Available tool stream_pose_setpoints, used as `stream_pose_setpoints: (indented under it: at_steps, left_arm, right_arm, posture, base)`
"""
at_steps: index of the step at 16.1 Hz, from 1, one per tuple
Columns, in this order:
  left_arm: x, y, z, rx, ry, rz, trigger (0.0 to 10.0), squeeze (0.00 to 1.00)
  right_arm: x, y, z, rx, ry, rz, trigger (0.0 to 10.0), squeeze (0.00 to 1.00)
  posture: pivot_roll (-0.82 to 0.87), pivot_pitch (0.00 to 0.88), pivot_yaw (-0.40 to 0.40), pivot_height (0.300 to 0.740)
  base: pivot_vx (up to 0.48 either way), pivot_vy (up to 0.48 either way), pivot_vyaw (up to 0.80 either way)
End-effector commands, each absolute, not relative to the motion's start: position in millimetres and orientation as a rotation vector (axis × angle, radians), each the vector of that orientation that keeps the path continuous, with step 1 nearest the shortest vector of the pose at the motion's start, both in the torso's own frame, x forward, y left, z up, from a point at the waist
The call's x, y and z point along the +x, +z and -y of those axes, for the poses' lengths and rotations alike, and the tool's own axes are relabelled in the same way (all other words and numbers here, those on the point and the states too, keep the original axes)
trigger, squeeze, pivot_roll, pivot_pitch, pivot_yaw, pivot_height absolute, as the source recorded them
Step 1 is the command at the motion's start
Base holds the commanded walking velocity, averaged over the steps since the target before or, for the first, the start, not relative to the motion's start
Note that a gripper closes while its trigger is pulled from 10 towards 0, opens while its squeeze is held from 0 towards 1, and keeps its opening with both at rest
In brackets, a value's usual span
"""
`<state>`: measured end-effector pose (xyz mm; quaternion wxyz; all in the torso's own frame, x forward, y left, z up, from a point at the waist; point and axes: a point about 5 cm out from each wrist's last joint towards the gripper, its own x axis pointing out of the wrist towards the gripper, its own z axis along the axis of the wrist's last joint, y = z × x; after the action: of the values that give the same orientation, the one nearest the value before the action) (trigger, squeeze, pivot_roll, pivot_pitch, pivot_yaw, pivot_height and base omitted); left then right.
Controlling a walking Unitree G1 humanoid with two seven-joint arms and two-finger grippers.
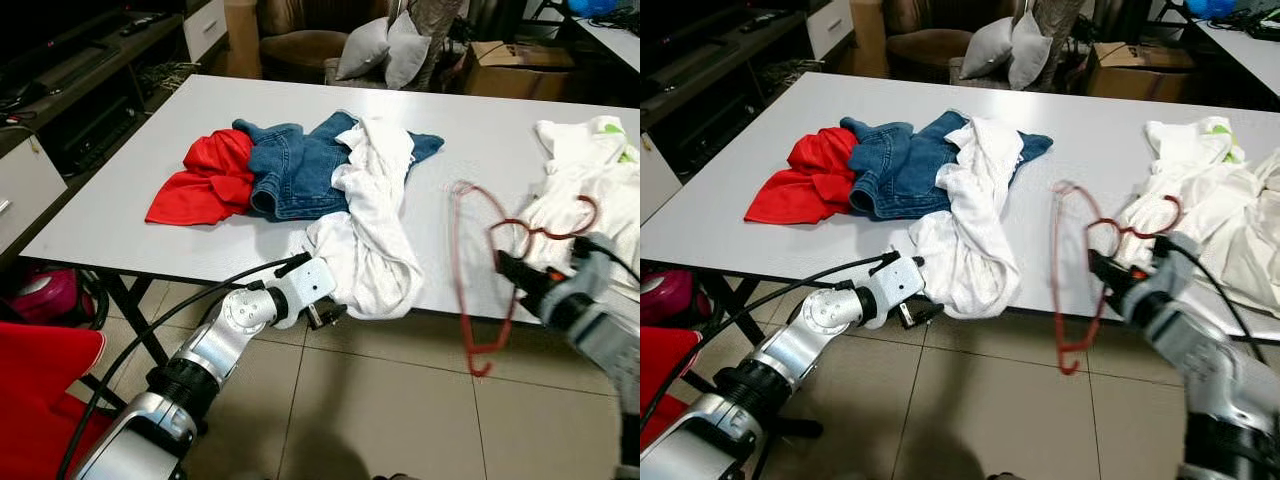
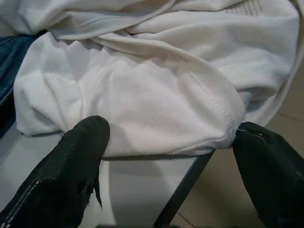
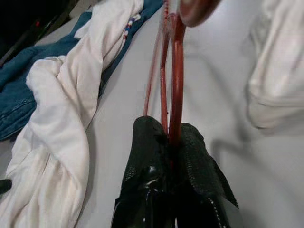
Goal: Hang hanger
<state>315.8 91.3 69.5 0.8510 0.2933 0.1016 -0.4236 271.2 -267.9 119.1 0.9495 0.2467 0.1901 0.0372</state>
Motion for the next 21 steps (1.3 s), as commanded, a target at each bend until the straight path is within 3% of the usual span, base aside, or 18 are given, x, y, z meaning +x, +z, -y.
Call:
stream_pose_setpoints:
  at_steps: [1,5,9,10,11,12,15,17,18,19,20,21]
  left_arm:
    - [338,98,-103,0.616,-0.739,-0.111,10.0,0.00]
    - [348,117,-103,0.564,-0.659,-0.004,10.0,0.00]
    - [338,121,-102,0.422,-0.765,0.004,10.0,0.00]
    - [330,114,-105,0.425,-0.842,-0.048,10.0,0.44]
    - [330,114,-105,0.425,-0.842,-0.048,10.0,0.44]
    - [323,105,-118,0.503,-0.858,-0.123,10.0,1.00]
    - [325,113,-120,0.420,-0.817,-0.100,10.0,1.00]
    - [326,120,-110,0.249,-0.785,-0.090,10.0,1.00]
    - [325,120,-100,0.154,-0.783,-0.116,10.0,0.58]
    - [325,118,-92,0.128,-0.784,-0.133,10.0,0.08]
    - [324,114,-86,0.132,-0.796,-0.148,10.0,0.00]
    - [322,110,-82,0.149,-0.812,-0.169,10.0,0.00]
  right_arm:
    - [268,130,267,0.499,0.110,-0.339,10.0,0.00]
    - [261,144,262,0.508,0.172,-0.239,10.0,0.00]
    - [252,162,249,0.448,0.225,-0.144,10.0,0.00]
    - [249,163,244,0.405,0.239,-0.152,10.0,0.00]
    - [249,163,244,0.405,0.239,-0.152,10.0,0.00]
    - [245,161,243,0.345,0.205,-0.172,10.0,0.00]
    - [244,162,244,0.357,0.180,-0.148,10.0,0.00]
    - [243,162,240,0.355,0.175,-0.145,10.0,0.00]
    - [242,160,237,0.349,0.166,-0.150,10.0,0.00]
    - [242,159,236,0.346,0.155,-0.154,10.0,0.00]
    - [241,158,235,0.342,0.148,-0.157,10.0,0.00]
    - [241,157,234,0.341,0.145,-0.157,10.0,0.00]
  posture:
    - [-0.04,0.000,0.033,0.740]
    - [-0.04,0.000,0.035,0.740]
    - [-0.04,0.000,0.040,0.740]
    - [-0.04,0.000,0.039,0.740]
    - [-0.04,0.000,0.039,0.740]
    - [-0.04,0.000,0.036,0.740]
    - [-0.04,0.000,0.027,0.740]
    - [-0.04,0.000,0.025,0.740]
    - [-0.04,0.000,0.027,0.740]
    - [-0.04,0.000,0.027,0.740]
    - [-0.05,0.000,0.031,0.740]
    - [-0.05,0.000,0.035,0.740]
  base:
    - [0.000,0.000,0.00]
    - [0.000,0.000,0.00]
    - [0.000,0.000,0.00]
    - [0.000,0.000,0.00]
    - [0.000,0.000,0.00]
    - [0.000,0.000,0.00]
    - [0.000,0.000,0.00]
    - [0.000,0.000,0.00]
    - [0.000,0.000,0.00]
    - [0.000,0.000,0.00]
    - [0.000,0.000,0.00]
    - [0.000,0.000,0.00]
